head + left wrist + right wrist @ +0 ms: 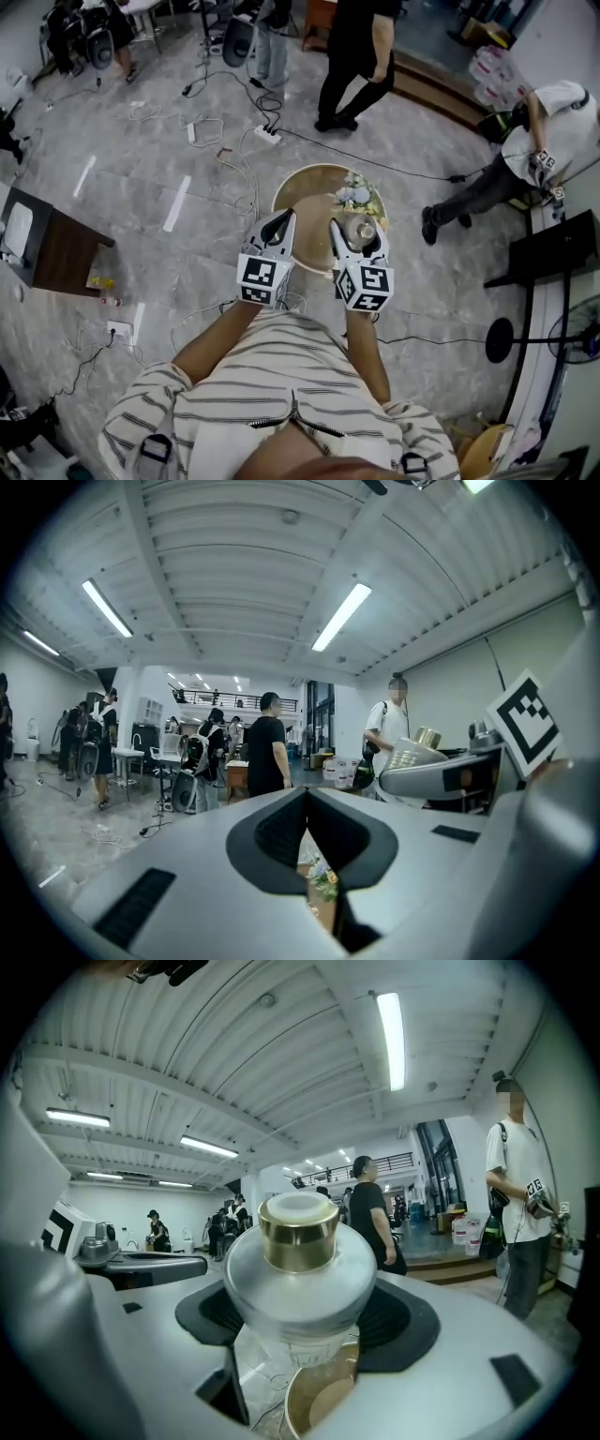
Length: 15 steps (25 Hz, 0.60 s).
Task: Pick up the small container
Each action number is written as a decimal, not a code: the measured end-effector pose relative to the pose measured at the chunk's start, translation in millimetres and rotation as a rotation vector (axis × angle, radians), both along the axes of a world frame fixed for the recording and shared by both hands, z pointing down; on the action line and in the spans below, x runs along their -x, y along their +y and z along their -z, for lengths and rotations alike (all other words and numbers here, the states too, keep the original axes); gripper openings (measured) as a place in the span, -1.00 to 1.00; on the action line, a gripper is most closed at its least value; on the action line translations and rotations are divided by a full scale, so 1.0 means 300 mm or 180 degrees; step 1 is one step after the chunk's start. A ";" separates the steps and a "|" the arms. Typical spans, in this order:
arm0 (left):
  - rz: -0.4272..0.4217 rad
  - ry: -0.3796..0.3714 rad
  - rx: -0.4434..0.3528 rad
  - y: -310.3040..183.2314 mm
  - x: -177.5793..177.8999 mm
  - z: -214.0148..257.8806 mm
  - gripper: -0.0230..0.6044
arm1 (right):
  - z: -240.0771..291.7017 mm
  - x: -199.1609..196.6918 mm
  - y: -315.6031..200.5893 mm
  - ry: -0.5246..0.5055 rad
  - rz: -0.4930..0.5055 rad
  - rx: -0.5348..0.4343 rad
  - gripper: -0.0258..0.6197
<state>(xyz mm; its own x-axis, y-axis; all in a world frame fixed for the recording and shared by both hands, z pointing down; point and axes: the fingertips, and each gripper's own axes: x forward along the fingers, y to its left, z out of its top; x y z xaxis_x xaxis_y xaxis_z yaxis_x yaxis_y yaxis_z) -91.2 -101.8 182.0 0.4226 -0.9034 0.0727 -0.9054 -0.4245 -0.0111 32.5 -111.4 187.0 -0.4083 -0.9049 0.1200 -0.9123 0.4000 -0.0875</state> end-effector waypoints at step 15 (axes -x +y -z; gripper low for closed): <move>0.0041 -0.0061 -0.0118 0.028 -0.024 0.035 -0.94 | 0.029 0.004 0.023 -0.0024 0.0096 -0.0087 0.13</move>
<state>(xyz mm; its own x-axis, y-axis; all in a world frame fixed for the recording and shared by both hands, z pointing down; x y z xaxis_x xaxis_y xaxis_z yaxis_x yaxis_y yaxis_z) -84.1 -93.3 171.6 0.4100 -0.9109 0.0470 -0.9102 -0.4119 -0.0439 31.3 -104.6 178.4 -0.4363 -0.8950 0.0922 -0.8991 0.4298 -0.0829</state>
